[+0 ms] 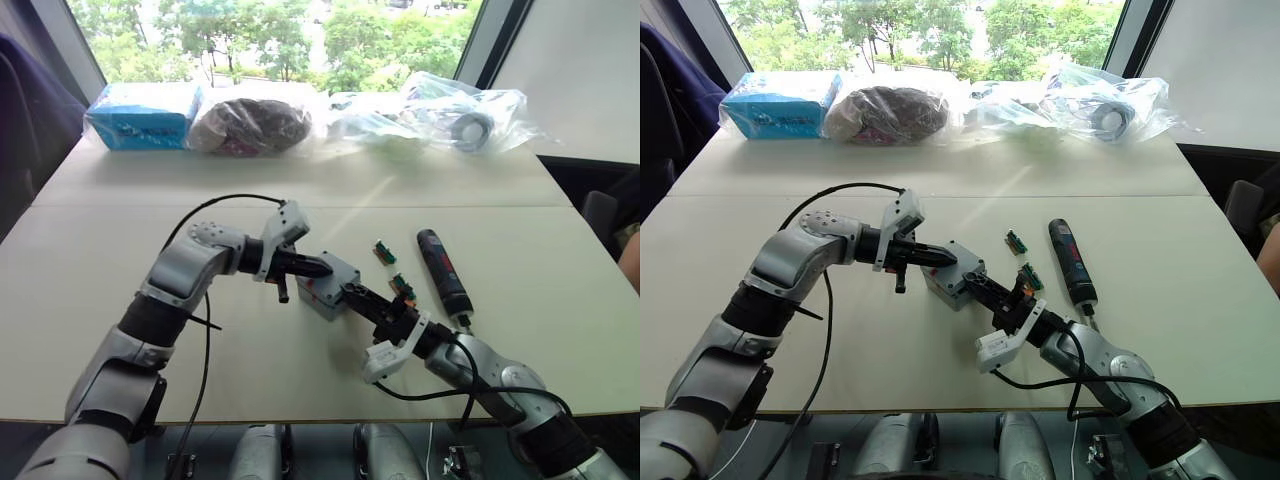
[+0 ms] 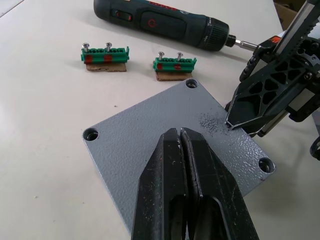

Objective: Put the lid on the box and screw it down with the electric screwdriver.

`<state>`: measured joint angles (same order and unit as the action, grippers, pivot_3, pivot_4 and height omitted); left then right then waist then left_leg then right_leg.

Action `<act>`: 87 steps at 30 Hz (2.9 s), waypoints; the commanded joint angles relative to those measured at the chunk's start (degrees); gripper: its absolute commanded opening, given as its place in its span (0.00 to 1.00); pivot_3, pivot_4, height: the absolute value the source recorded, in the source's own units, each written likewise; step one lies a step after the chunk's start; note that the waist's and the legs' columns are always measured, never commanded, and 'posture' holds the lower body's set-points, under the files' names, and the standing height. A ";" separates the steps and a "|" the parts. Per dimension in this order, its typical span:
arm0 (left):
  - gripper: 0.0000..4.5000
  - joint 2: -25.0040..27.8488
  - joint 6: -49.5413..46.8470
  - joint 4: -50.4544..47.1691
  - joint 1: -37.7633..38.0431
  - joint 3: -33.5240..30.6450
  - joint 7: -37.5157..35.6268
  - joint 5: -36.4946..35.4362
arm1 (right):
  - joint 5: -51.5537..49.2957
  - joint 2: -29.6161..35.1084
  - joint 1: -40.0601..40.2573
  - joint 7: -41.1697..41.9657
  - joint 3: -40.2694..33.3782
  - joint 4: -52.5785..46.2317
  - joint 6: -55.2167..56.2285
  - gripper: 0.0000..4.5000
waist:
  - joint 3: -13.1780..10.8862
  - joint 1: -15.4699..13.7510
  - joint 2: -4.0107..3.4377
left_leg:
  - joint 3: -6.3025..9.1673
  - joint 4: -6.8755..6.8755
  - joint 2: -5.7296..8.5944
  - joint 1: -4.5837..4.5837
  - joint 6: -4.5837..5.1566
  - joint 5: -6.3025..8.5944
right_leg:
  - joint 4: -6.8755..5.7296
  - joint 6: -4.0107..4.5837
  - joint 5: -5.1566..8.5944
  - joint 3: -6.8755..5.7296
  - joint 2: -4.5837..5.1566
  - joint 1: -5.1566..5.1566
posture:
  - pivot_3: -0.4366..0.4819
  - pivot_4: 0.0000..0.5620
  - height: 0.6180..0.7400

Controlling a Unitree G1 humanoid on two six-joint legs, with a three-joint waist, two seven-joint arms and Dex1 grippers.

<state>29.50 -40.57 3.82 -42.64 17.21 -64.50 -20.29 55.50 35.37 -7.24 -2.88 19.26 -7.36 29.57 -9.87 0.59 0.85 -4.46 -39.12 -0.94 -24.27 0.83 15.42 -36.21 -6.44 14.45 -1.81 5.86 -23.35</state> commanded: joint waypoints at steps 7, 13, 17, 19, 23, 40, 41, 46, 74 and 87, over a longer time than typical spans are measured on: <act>0.00 1.58 2.92 -0.63 2.33 5.92 -1.15 5.88 | -1.78 0.11 1.88 1.48 -0.13 0.04 -0.32 0.31 | 0.10 0.02 0.02 | 0.00 0.00 0.01 0.16 0.01 0.01 | 0.02 0.01 0.00 0.00 0.00 0.17 | 0.48 0.27 1.00; 0.00 2.69 4.97 0.24 4.65 8.83 -1.56 9.26 | -2.47 0.95 3.72 1.74 -1.72 -2.21 -0.86 0.81 | 0.67 0.08 0.15 | -0.01 0.16 -0.05 1.03 0.54 0.34 | 0.08 0.41 0.25 0.00 -0.01 0.97 | 0.48 0.27 1.00; 0.00 2.47 6.06 1.87 5.41 9.85 -0.87 11.23 | -4.71 2.48 6.16 2.44 -4.61 -6.93 0.06 0.81 | 0.91 -0.43 0.06 | 0.01 0.15 -0.13 1.02 0.58 0.36 | 0.08 0.44 0.26 -0.01 0.04 1.01 | 0.48 0.27 1.00; 0.00 2.36 6.82 2.51 5.49 9.88 -0.67 11.62 | -5.87 2.97 6.90 3.08 -5.43 -8.45 0.47 0.81 | 0.92 -0.89 0.07 | -0.02 0.14 -0.09 1.01 0.63 0.39 | 0.11 0.44 0.27 0.01 0.07 1.01 | 0.48 0.27 1.00; 0.00 1.70 7.43 3.34 5.62 9.41 0.10 11.74 | -8.50 4.13 8.50 4.23 -7.73 -10.87 1.36 0.81 | 0.92 -1.45 0.07 | -0.03 0.10 -0.07 0.99 0.67 0.41 | 0.12 0.44 0.27 0.02 0.09 1.02 | 0.48 0.27 1.00; 0.00 1.47 8.24 1.32 8.47 10.80 2.53 13.00 | -21.35 6.78 5.81 20.66 -6.52 -11.84 2.45 0.81 | 1.34 -1.20 0.12 | 0.00 0.07 -0.05 1.02 0.73 0.44 | 0.14 0.46 0.28 0.01 0.14 1.06 | 0.48 0.27 1.00; 0.00 1.43 8.45 1.48 8.54 10.92 2.70 13.33 | -22.06 6.89 5.87 21.48 -6.63 -12.03 2.50 0.81 | 1.42 -1.21 0.12 | 0.00 0.07 -0.06 1.03 0.73 0.44 | 0.14 0.46 0.28 0.01 0.14 1.06 | 0.48 0.27 1.00; 0.00 -0.26 8.36 1.03 8.83 7.74 3.86 11.03 | -24.82 6.59 6.65 23.62 -8.20 -13.73 1.93 0.81 | 1.81 -1.32 0.11 | 0.01 0.07 -0.09 1.07 0.73 0.45 | 0.14 0.49 0.29 0.01 0.13 1.09 | 0.48 0.27 1.00; 0.00 0.42 0.45 1.97 8.37 -5.02 10.34 0.65 | -87.96 4.44 6.80 42.95 -13.99 -30.40 -71.66 0.01 | 1.04 -1.25 -0.01 | -0.08 0.31 -0.06 0.53 0.71 0.48 | 0.17 0.64 0.26 -0.05 0.70 0.35 | 0.48 0.27 1.00; 0.00 1.97 -3.19 -8.95 14.02 -2.79 6.73 -1.23 | -75.14 2.08 -3.52 42.94 -6.73 -16.85 -64.88 0.01 | 1.01 -1.25 -0.04 | -0.06 0.16 0.04 -0.12 0.73 0.47 | 0.13 0.64 0.25 -0.16 0.63 -0.17 | 0.48 0.27 1.00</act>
<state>31.61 -42.99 -1.25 -29.00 14.69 -56.93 -19.41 -20.17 37.64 -9.82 39.12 13.11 -23.34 -37.44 -8.86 -0.65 0.81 -4.52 -38.96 -0.89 -24.40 1.56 15.89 -36.08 -5.81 14.70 -1.97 6.47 -23.51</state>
